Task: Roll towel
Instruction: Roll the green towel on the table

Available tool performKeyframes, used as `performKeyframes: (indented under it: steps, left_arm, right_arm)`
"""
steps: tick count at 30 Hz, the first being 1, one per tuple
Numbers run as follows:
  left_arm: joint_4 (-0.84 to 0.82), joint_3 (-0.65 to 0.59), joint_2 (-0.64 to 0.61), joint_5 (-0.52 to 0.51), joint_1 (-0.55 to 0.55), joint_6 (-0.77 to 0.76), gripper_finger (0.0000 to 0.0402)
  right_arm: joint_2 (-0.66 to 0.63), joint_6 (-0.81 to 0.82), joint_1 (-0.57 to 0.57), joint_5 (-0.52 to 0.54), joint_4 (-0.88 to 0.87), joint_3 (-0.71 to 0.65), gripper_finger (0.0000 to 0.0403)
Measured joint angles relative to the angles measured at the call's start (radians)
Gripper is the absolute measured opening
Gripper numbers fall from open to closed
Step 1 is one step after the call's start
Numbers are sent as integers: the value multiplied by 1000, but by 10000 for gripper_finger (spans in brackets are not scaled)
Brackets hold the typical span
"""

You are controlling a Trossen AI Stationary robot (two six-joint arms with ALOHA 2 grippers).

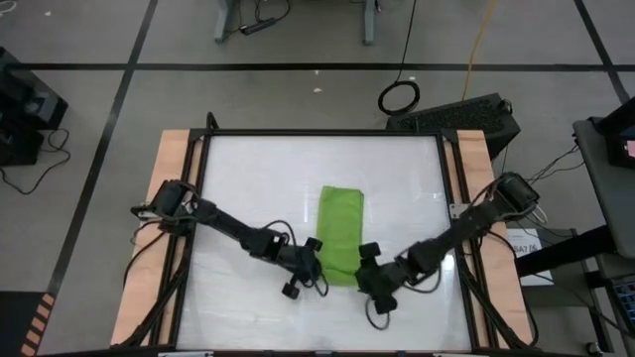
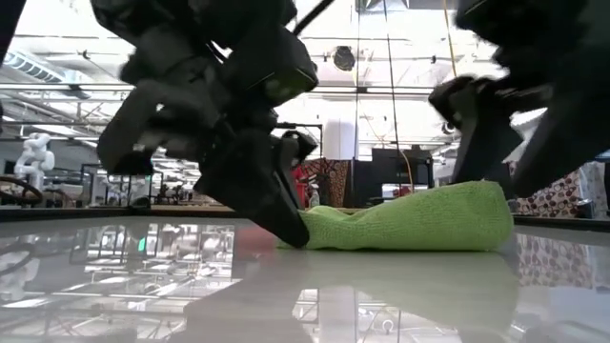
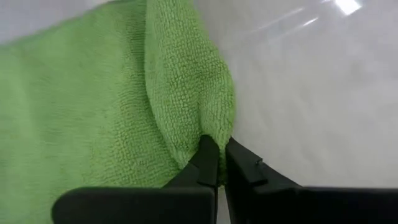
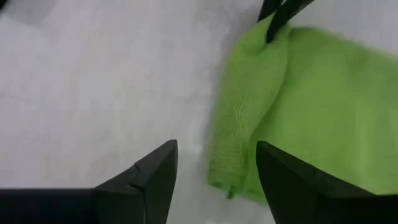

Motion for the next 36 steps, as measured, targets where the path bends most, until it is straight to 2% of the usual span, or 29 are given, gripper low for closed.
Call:
performKeyframes:
  steps: [3, 7, 15, 24, 32, 36]
  left_arm:
    - [16, 0, 1, 113, 38, -62, 11]
    - [30, -1, 3, 210, 79, -134, 11]
    - [31, -1, 3, 292, 137, -244, 11]
    - [31, -1, 3, 326, 150, -273, 11]
    - [31, -1, 2, 344, 150, -296, 11]
    - [32, -1, 2, 354, 150, -296, 11]
  right_arm:
    - [-1, -56, 59, 126, -1, 0, 203]
    - [-1, -132, 124, 283, -13, 0, 199]
    - [70, -215, 169, 328, 19, 0, 199]
    - [164, -239, 168, 500, 42, 0, 199]
    - [170, -183, 149, 489, -2, 0, 195]
    - [170, -148, 126, 445, -7, 0, 166]
